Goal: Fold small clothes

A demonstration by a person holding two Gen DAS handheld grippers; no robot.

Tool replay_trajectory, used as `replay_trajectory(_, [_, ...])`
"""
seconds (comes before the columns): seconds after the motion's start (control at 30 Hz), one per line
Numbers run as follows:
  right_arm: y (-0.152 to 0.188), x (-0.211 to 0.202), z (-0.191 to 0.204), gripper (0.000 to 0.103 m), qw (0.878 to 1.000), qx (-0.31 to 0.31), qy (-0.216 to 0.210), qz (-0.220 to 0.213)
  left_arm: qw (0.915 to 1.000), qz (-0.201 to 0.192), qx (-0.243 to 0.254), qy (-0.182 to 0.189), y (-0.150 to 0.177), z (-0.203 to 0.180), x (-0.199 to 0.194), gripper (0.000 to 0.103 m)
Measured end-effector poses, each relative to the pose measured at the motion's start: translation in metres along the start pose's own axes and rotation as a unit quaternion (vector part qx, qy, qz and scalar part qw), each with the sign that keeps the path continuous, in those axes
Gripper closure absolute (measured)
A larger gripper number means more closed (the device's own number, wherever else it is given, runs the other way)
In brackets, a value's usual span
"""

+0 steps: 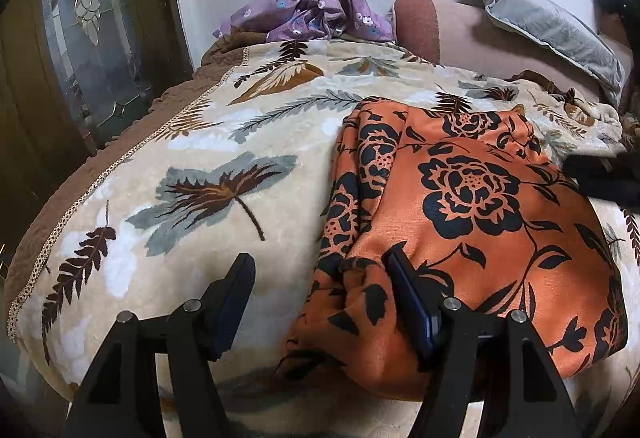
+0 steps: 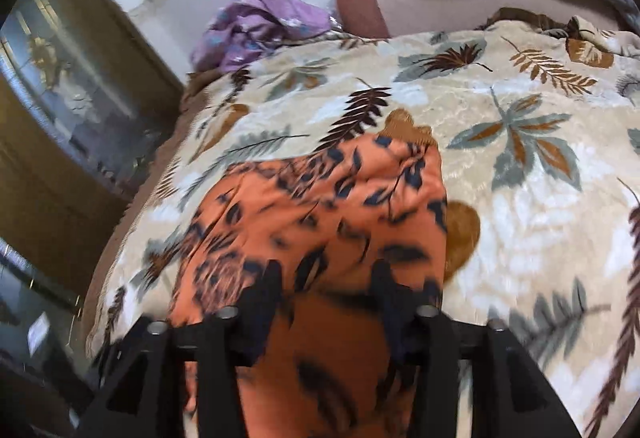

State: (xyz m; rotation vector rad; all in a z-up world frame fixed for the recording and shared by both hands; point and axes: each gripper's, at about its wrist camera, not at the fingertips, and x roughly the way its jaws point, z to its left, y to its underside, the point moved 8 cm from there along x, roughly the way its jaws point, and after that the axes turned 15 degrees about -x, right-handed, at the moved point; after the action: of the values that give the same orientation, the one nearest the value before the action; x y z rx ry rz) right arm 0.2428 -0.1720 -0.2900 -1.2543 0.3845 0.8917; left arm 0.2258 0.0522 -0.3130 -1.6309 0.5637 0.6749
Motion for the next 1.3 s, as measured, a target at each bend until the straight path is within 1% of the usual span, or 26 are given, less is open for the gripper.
replay_trajectory(0.07, [0.016, 0.0, 0.003, 0.049, 1.0, -0.002, -0.003, 0.006, 1.0, -0.002, 0.001, -0.001, 0.0, 0.0, 0.0, 0.033])
replay_trajectory(0.13, [0.028, 0.005, 0.003, 0.048, 1.0, -0.019, 0.005, 0.003, 1.0, -0.004, 0.004, -0.003, 0.0, -0.001, 0.0, 0.033])
replay_trajectory(0.2, [0.031, 0.004, 0.005, 0.048, 1.0, -0.024, 0.01, -0.006, 0.9999, -0.007, 0.007, -0.005, 0.0, -0.001, -0.001, 0.033])
replay_trajectory(0.37, [0.034, 0.0, 0.007, 0.048, 0.999, -0.037, 0.015, 0.011, 0.9999, -0.009, 0.007, -0.006, 0.001, -0.001, -0.001, 0.033])
replay_trajectory(0.57, [0.049, -0.016, 0.002, 0.048, 1.0, -0.023, -0.007, 0.018, 0.9999, -0.009, 0.004, -0.012, 0.001, -0.002, -0.003, 0.033])
replay_trajectory(0.67, [0.056, -0.02, 0.003, 0.048, 0.999, -0.025, -0.009, 0.022, 0.9998, -0.012, 0.005, -0.016, 0.001, -0.002, -0.003, 0.033])
replay_trajectory(0.73, [0.062, -0.02, 0.006, 0.048, 0.999, -0.035, 0.0, 0.026, 0.9997, -0.016, 0.008, -0.019, 0.001, -0.002, -0.002, 0.033])
replay_trajectory(0.87, [0.067, -0.015, 0.011, 0.048, 0.996, -0.076, 0.026, 0.029, 0.9994, -0.02, 0.014, -0.025, 0.001, -0.004, -0.002, 0.033])
replay_trajectory(0.93, [0.066, -0.016, 0.01, 0.048, 0.997, -0.071, 0.018, 0.032, 0.9995, -0.017, 0.014, -0.024, 0.0, -0.003, -0.002, 0.033])
replay_trajectory(1.0, [0.064, -0.02, 0.005, 0.048, 0.998, -0.053, -0.003, 0.03, 0.9996, -0.014, 0.009, -0.021, -0.001, -0.002, -0.002, 0.032])
replay_trajectory(1.07, [0.063, -0.025, -0.001, 0.048, 0.999, -0.036, -0.015, 0.026, 0.9996, -0.015, 0.008, -0.024, -0.001, -0.002, -0.001, 0.03])
replay_trajectory(1.17, [0.064, -0.032, -0.011, 0.048, 1.0, -0.014, -0.015, 0.022, 0.9996, -0.01, 0.003, -0.024, -0.003, -0.001, 0.0, 0.029])
replay_trajectory(1.3, [0.061, -0.045, -0.034, 0.048, 0.999, 0.03, -0.02, 0.003, 0.9996, -0.007, 0.004, -0.026, -0.004, -0.001, 0.0, 0.029])
